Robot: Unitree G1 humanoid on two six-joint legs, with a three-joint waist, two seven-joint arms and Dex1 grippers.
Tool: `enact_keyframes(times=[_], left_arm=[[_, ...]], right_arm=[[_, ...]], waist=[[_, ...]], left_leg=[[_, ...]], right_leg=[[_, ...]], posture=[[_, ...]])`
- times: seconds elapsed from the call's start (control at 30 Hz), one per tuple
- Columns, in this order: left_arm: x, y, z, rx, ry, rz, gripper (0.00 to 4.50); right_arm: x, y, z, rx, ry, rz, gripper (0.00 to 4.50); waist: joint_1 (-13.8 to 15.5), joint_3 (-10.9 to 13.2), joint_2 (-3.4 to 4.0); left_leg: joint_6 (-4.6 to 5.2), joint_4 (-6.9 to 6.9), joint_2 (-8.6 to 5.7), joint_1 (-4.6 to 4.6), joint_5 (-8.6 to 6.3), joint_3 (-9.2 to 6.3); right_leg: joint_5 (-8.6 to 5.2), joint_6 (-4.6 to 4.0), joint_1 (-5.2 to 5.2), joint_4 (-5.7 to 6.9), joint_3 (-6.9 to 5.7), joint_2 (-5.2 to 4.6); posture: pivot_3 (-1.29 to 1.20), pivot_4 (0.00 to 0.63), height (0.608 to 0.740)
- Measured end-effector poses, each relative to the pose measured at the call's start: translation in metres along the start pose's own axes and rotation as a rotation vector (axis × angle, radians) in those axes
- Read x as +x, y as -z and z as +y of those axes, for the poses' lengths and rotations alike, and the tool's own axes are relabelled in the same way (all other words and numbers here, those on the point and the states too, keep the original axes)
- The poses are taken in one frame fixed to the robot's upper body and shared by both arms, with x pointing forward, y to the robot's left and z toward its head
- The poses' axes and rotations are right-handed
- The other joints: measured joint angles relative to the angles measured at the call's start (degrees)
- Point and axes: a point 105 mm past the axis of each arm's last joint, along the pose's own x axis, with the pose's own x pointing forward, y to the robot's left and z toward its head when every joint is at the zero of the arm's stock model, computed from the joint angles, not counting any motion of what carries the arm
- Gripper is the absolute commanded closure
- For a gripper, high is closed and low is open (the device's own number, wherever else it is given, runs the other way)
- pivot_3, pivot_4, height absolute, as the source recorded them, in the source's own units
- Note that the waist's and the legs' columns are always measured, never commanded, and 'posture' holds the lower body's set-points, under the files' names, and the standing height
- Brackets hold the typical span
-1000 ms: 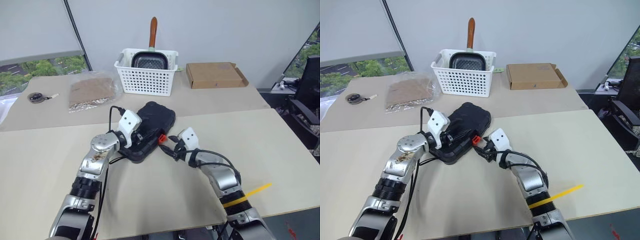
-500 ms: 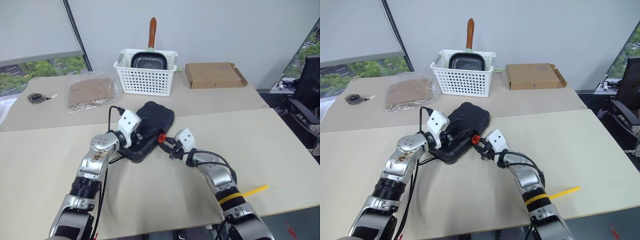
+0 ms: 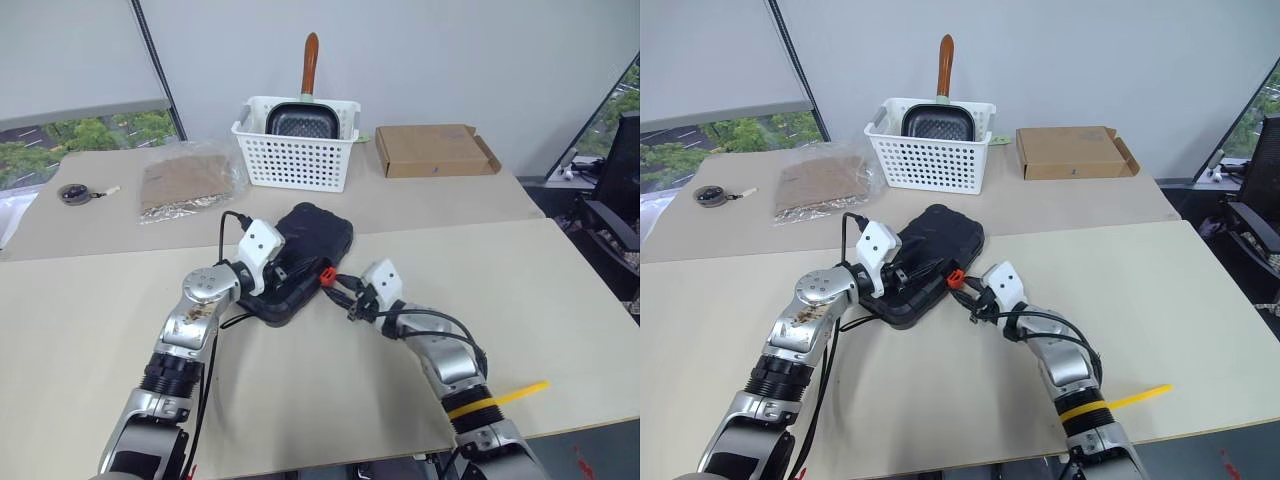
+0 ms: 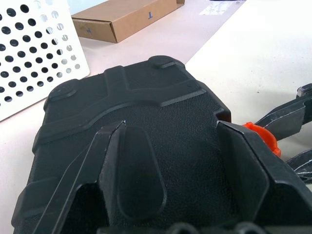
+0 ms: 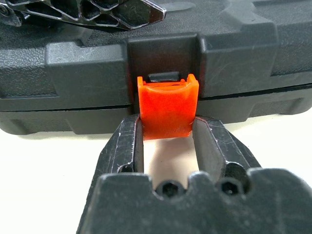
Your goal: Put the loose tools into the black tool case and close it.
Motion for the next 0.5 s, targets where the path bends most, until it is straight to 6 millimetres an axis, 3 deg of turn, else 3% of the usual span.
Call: enact_keyframes(times=[0.2, 0.27, 0.43, 0.5], left_arm=[[0.0, 0.0, 0.001, -0.001, -0.005, 0.001, 1.34], [-0.001, 0.001, 0.002, -0.003, -0.008, 0.002, 1.34], [-0.001, 0.002, 0.002, -0.006, -0.014, 0.005, 1.34], [-0.001, 0.002, 0.002, -0.006, -0.014, 0.005, 1.34]], right_arm=[[0.002, -0.005, -0.003, -0.053, -0.011, 0.013, 3.3], [0.004, -0.007, -0.002, -0.07, -0.019, 0.019, 2.27], [0.004, -0.016, -0.008, -0.091, -0.011, -0.002, 0.61], [0.0, -0.016, -0.005, -0.094, -0.031, 0.0, 0.61]], waist=[[-0.01, 0.0, 0.0], [-0.01, 0.0, 0.0], [-0.05, -0.01, 0.0], [-0.02, -0.01, 0.0]], left_leg=[[0.0, 0.02, 0.0, 0.0, 0.0, 0.0], [0.0, 0.02, 0.0, 0.01, 0.0, 0.0], [0.0, 0.01, 0.01, 0.13, 0.0, 0.0], [0.0, 0.01, 0.01, 0.13, 0.0, -0.01]], right_leg=[[0.0, 0.0, 0.0, 0.02, 0.0, 0.0], [0.0, 0.0, 0.0, 0.04, 0.0, 0.0], [0.0, 0.0, 0.09, 0.06, 0.0, 0.02], [0.0, 0.0, 0.09, 0.06, -0.01, 0.01]], posture=[[0.0, 0.15, 0.7], [0.0, 0.15, 0.7], [0.0, 0.15, 0.7], [0.0, 0.15, 0.7]])
